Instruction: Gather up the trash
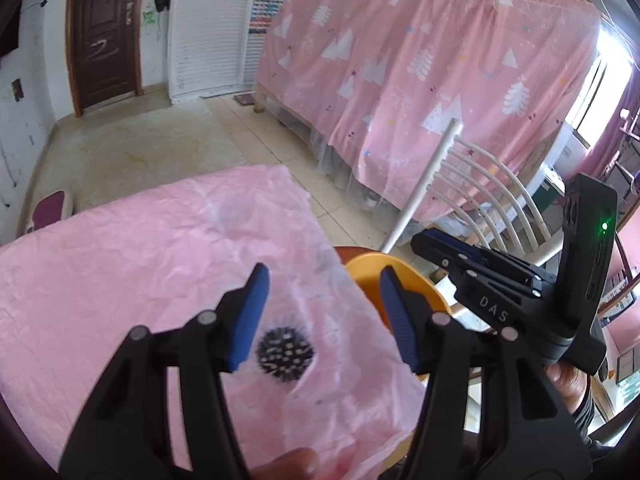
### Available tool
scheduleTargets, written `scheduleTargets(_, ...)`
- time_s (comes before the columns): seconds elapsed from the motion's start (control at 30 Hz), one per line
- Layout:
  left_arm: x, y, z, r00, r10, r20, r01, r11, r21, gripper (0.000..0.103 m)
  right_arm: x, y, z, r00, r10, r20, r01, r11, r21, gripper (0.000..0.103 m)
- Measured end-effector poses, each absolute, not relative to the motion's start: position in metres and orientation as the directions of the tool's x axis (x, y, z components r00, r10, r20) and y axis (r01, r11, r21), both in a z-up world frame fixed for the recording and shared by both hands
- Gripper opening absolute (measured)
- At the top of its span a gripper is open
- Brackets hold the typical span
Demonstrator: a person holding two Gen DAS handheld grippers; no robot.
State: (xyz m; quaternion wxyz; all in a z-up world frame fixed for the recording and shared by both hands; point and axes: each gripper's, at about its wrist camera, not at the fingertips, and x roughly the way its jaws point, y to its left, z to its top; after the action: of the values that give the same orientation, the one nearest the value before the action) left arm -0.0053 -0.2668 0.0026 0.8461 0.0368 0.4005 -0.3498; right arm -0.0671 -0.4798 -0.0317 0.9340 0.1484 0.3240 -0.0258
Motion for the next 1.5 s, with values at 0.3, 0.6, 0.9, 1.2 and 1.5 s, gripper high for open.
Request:
scheduleTargets(0.3, 0.000, -0.201, 0.007, 0.562, -0.480, -0.673, 0.512, 0.841, -0.172, 0.071, -0.039, -0.407, -0.019, 0.782, 0.102, -0.615, 0.033, 0.978, 0.204, 0.015)
scheduleTargets(0.6, 0.003, -0.145, 0.010, 0.637, -0.426, -0.643, 0.423, 0.890, -0.171, 0.084, -0.021, -0.348, -0.011, 0.781, 0.159, -0.604, -0.057, 0.981, 0.185, 0.078)
scheduleTargets(0.9, 0.007, -0.101, 0.006, 0.674, -0.360, -0.645, 0.334, 0.927, -0.168, 0.089, -0.008, -0.307, -0.013, 0.769, 0.177, -0.614, -0.103, 0.983, 0.155, 0.079)
scheduleTargets(1.2, 0.009, -0.063, -0.002, 0.697, -0.296, -0.653, 0.244, 0.954, -0.172, 0.089, 0.007, -0.274, -0.022, 0.749, 0.194, -0.633, -0.131, 0.981, 0.146, 0.079)
scheduleTargets(1.5, 0.010, -0.042, -0.008, 0.705, -0.256, -0.661, 0.193, 0.967, -0.168, 0.089, 0.016, -0.250, -0.030, 0.729, 0.214, -0.650, -0.160, 0.977, 0.142, 0.079)
